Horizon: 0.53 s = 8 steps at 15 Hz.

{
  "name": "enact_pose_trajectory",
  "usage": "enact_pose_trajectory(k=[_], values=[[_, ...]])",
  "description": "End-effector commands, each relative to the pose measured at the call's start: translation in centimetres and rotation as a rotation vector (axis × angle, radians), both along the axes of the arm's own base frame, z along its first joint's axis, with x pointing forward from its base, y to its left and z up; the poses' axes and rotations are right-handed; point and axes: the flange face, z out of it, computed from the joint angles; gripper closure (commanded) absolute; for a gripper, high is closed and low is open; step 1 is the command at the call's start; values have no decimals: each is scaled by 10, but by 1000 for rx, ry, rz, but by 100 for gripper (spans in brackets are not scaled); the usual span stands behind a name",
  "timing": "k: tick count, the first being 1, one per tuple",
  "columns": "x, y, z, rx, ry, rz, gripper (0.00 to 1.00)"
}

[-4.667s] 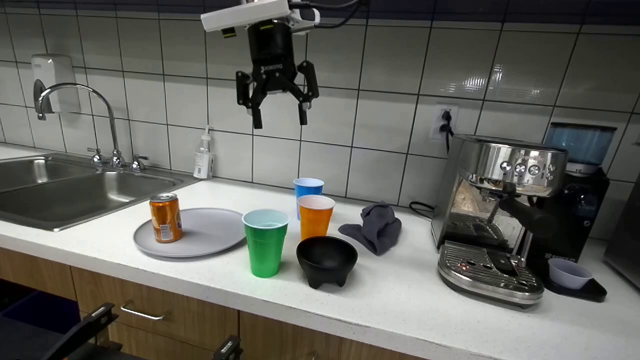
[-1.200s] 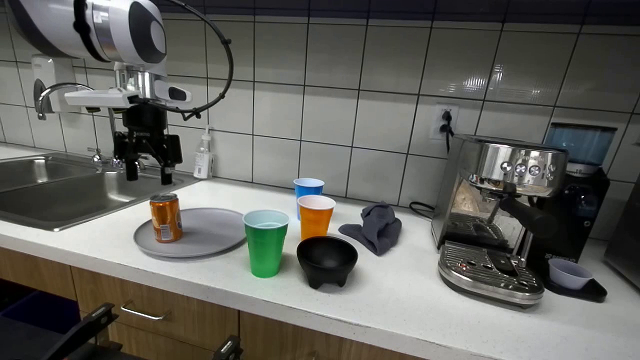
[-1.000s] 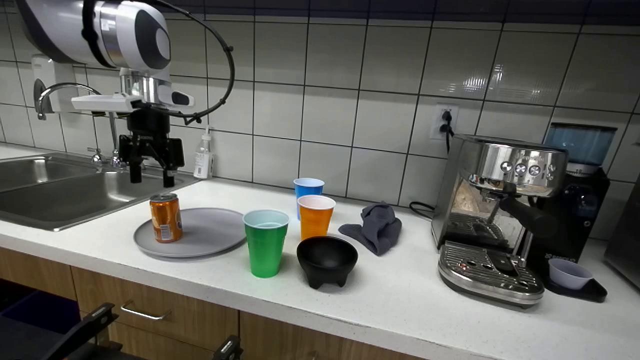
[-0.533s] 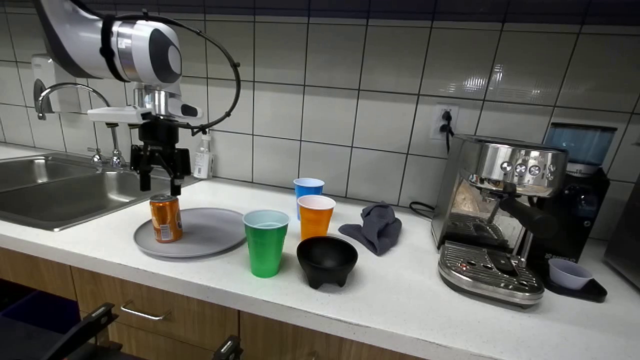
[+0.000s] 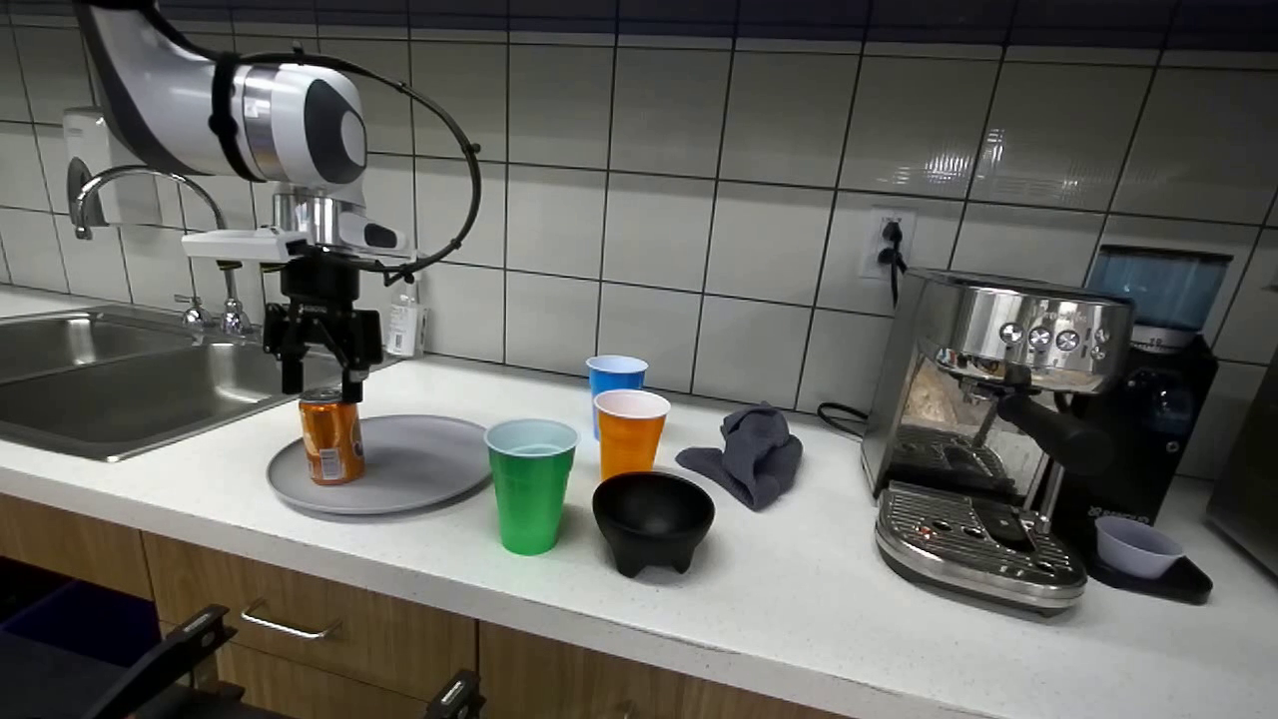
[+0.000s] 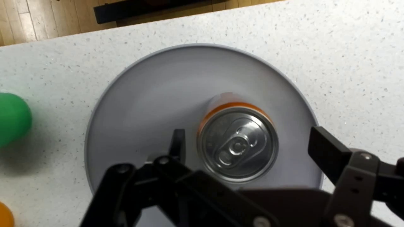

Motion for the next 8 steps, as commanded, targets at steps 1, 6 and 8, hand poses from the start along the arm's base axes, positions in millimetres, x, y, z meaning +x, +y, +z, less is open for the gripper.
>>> enact_pose_trajectory(k=[1,6,8], values=[[4,2,2,-8,17,-27,0],[4,-1,0,-6,14,-43,0],[4,-2,-1,-4,21,-49,0]])
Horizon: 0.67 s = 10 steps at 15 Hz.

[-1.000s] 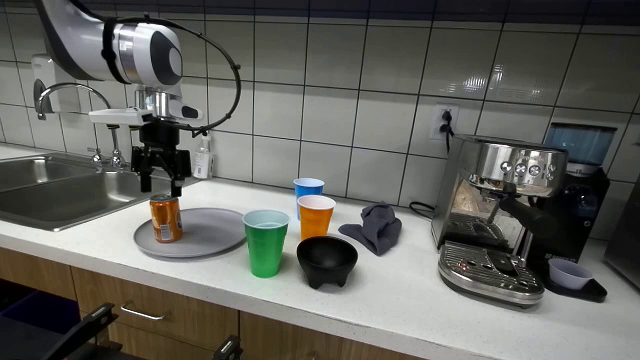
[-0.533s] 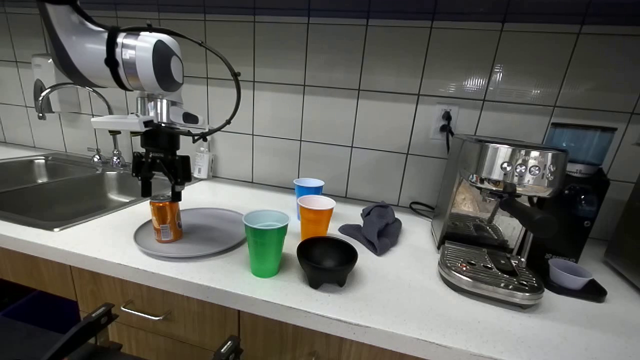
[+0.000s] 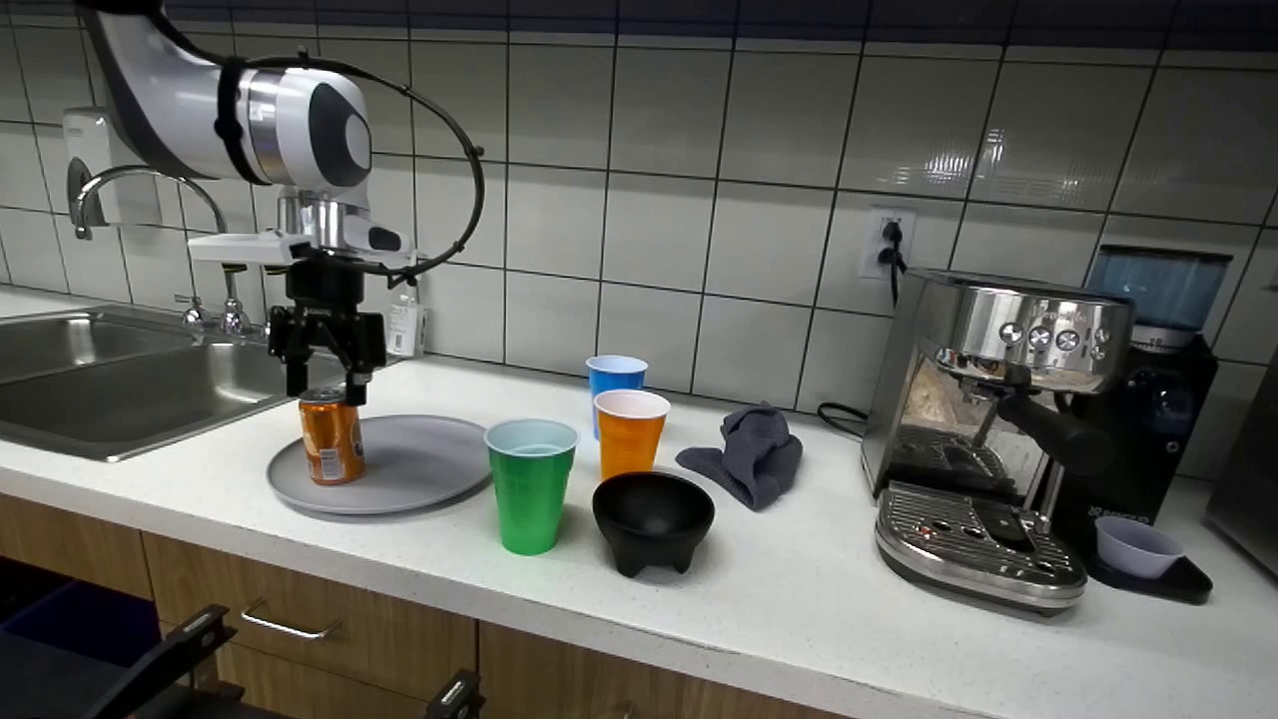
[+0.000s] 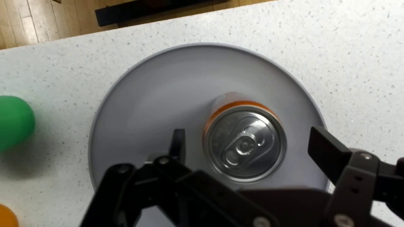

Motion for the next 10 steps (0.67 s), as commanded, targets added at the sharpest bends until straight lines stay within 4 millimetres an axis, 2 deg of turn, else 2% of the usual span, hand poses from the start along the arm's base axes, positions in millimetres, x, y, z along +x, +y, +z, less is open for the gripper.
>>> enact_pose_trajectory(k=[1,8,9,10], values=[[3,3,2,1,19,-35,0],[2,1,-1,7,40,-53,0],[2,1,-1,8,44,-54,25],[1,1,-1,8,46,-56,26]])
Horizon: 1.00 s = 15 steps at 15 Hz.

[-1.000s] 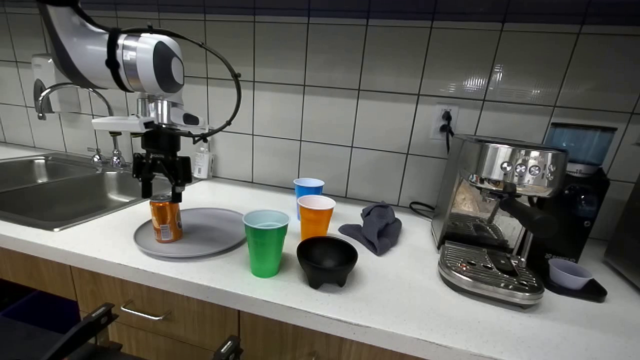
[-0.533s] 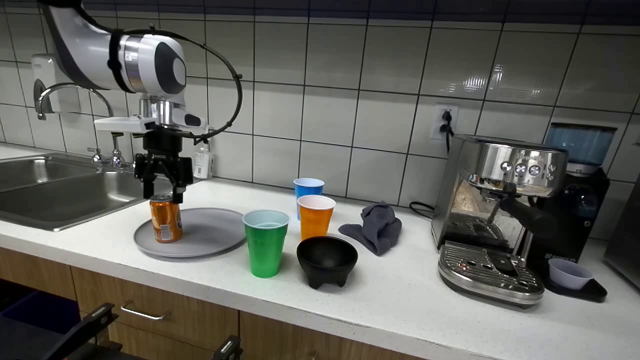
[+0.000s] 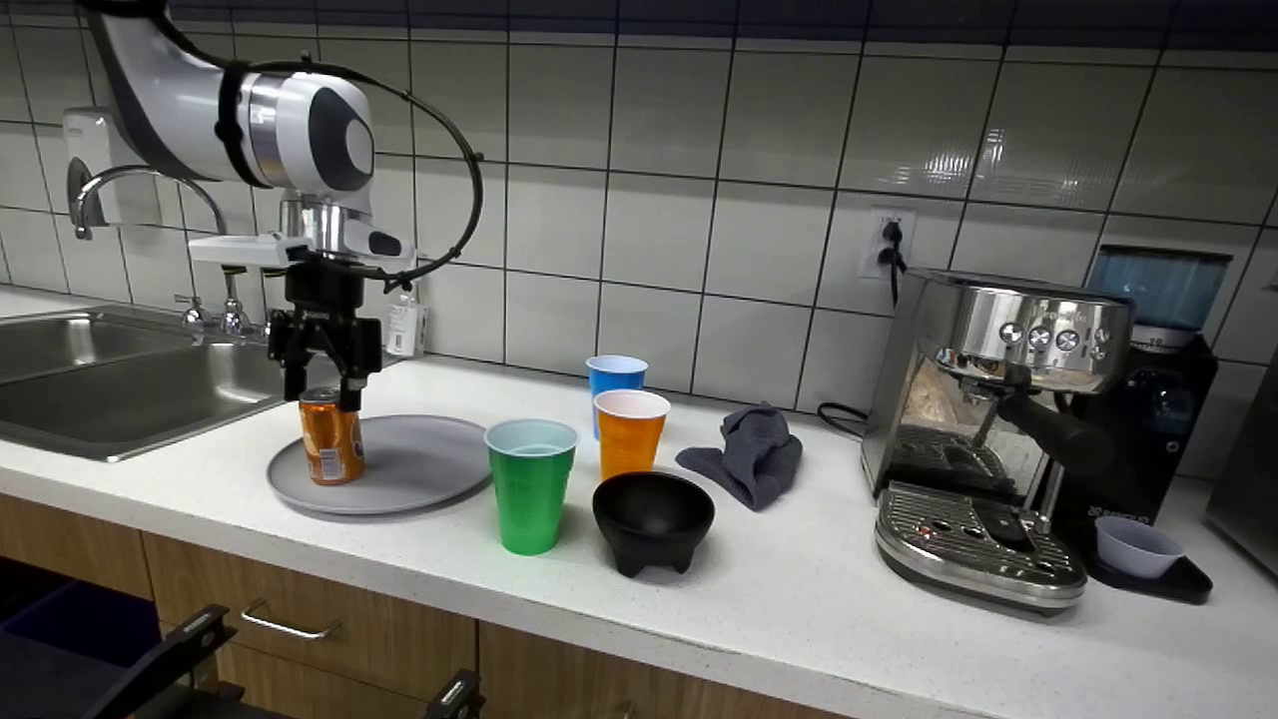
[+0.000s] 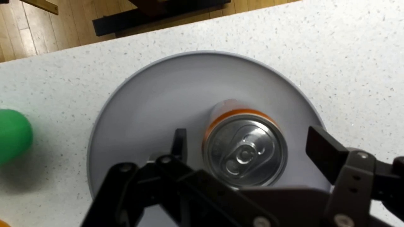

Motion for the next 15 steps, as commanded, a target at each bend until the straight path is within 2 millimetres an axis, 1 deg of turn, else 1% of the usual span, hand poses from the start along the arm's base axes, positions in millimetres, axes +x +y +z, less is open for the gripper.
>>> enact_pose_trajectory(k=[1,4,5,8,12,15], values=[[3,3,3,1,28,-28,34],[2,3,4,7,31,-30,58],[2,4,5,11,30,-33,62],[1,4,7,17,31,-39,62],[-1,10,19,33,7,-29,62],[-3,17,32,49,-16,-19,62]])
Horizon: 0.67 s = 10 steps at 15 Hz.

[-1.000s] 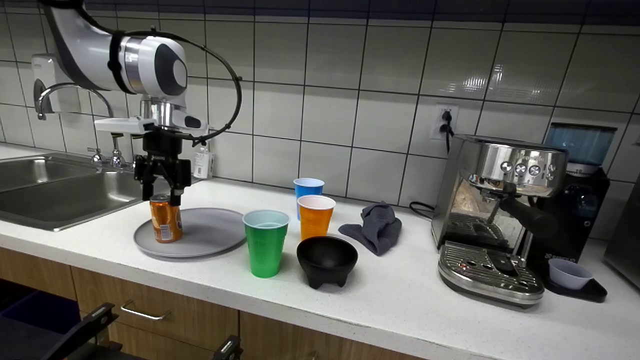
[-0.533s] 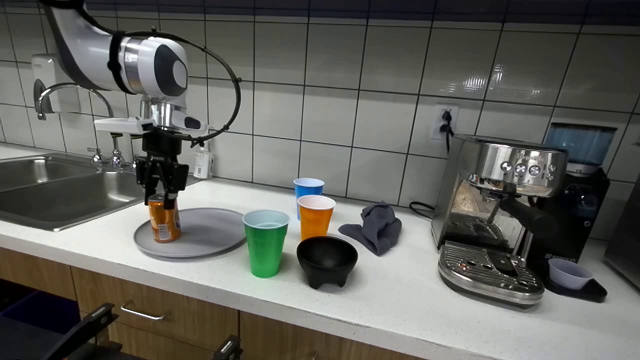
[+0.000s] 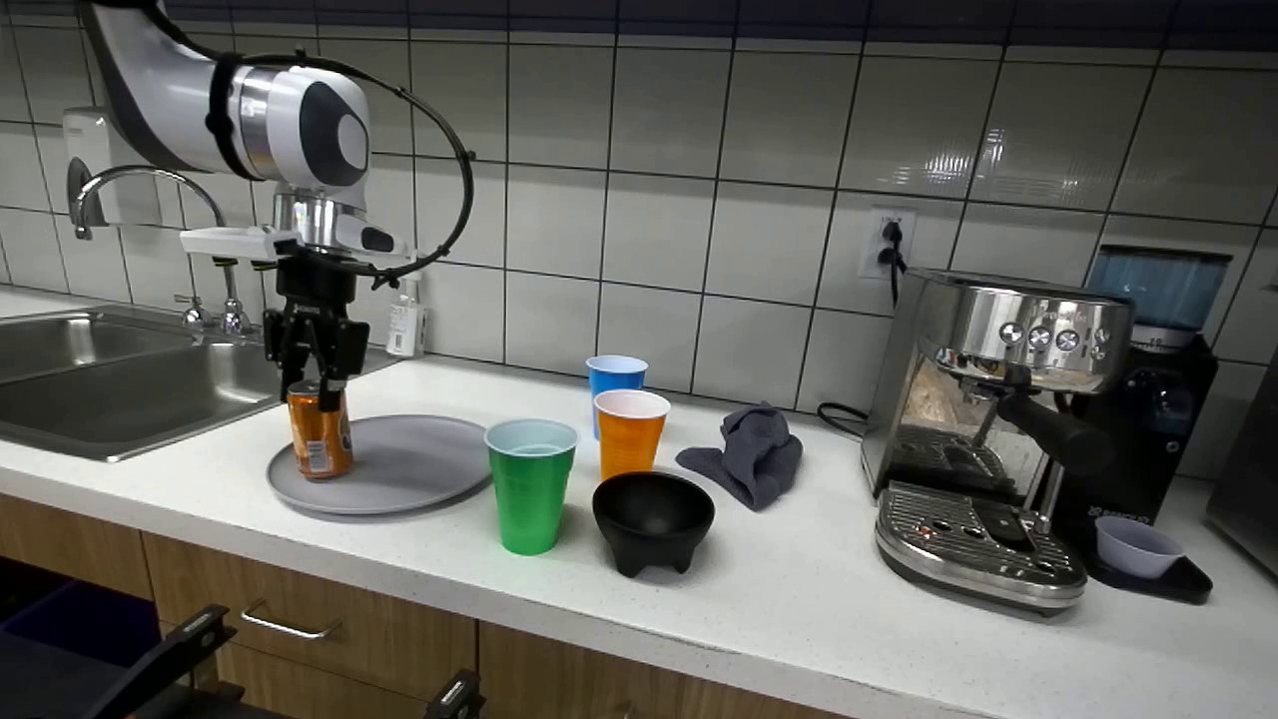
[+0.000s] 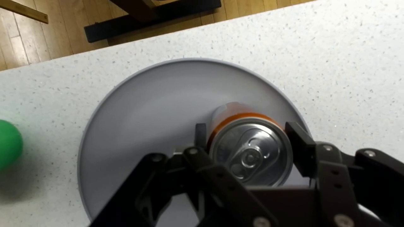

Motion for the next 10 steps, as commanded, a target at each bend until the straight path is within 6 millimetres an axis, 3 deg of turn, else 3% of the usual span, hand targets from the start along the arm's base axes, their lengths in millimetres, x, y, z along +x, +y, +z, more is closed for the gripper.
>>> enact_pose_trajectory(k=[1,10], values=[[-3,12,29,26,-26,9,62],[-19,64,42,51,-40,118,62]])
